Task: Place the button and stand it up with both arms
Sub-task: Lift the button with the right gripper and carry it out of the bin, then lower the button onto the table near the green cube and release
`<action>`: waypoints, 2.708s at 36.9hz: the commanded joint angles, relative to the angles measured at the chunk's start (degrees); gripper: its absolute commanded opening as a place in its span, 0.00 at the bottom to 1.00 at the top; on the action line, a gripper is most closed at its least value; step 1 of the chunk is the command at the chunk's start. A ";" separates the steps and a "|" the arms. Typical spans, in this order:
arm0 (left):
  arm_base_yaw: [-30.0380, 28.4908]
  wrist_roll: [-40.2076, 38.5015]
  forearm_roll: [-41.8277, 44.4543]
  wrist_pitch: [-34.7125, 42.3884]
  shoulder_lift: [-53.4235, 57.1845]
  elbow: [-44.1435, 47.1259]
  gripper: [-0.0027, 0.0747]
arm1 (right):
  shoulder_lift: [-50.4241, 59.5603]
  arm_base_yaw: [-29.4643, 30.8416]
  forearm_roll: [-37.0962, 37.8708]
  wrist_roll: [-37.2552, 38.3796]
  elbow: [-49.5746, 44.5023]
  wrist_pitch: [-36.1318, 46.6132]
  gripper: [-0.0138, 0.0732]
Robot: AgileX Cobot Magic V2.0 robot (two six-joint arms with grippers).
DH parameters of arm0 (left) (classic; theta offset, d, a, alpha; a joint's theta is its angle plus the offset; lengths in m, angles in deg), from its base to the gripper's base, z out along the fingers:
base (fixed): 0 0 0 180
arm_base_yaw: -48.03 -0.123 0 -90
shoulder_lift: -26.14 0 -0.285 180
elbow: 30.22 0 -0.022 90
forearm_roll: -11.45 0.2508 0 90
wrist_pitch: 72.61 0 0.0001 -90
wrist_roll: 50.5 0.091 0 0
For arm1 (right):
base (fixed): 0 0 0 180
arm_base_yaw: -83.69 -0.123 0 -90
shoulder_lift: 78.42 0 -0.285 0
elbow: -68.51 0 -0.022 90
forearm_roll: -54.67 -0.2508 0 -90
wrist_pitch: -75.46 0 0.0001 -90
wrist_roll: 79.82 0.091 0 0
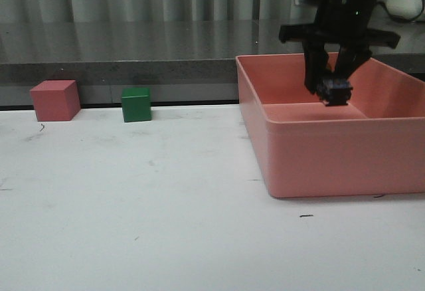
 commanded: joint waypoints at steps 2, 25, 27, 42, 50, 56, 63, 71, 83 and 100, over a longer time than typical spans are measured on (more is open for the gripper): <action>0.01 -0.13 -0.40 4.69 -0.50 -2.06 0.90 | 8.75 -0.43 -2.66 0.27 1.58 0.10 0.43; 0.01 -0.13 -0.40 4.69 -0.50 -2.06 0.90 | 10.83 -22.32 -2.94 7.23 1.58 2.81 0.43; 0.01 -0.13 -0.40 4.69 -0.50 -2.06 0.90 | 10.02 -23.65 -2.94 8.04 1.58 4.82 0.43; 0.01 -0.13 -0.40 4.69 -0.50 -2.06 0.90 | 0.26 -27.25 -3.02 14.77 1.58 14.41 0.43; 0.01 -0.13 -0.40 4.69 -0.50 -2.06 0.90 | -2.93 -27.25 -2.87 15.14 1.58 17.91 0.43; 0.01 -0.13 -0.40 4.69 -0.50 -2.06 0.90 | -4.58 -27.25 -2.80 15.14 1.58 20.48 0.43; 0.01 -0.13 -0.40 4.69 -0.50 -2.06 0.90 | -6.46 -27.25 -2.78 15.20 1.58 21.40 0.43; 0.01 -0.13 -0.40 4.69 -0.50 -2.06 0.90 | -7.53 -27.25 -2.78 15.20 1.58 20.65 0.43; 0.01 -0.13 -0.40 4.69 -0.50 -2.06 0.90 | -7.53 -27.25 -3.87 15.47 1.58 20.34 0.50; 0.01 -0.13 -0.40 4.69 -0.50 -2.06 0.90 | -7.39 -27.25 -8.98 15.47 1.58 20.86 0.81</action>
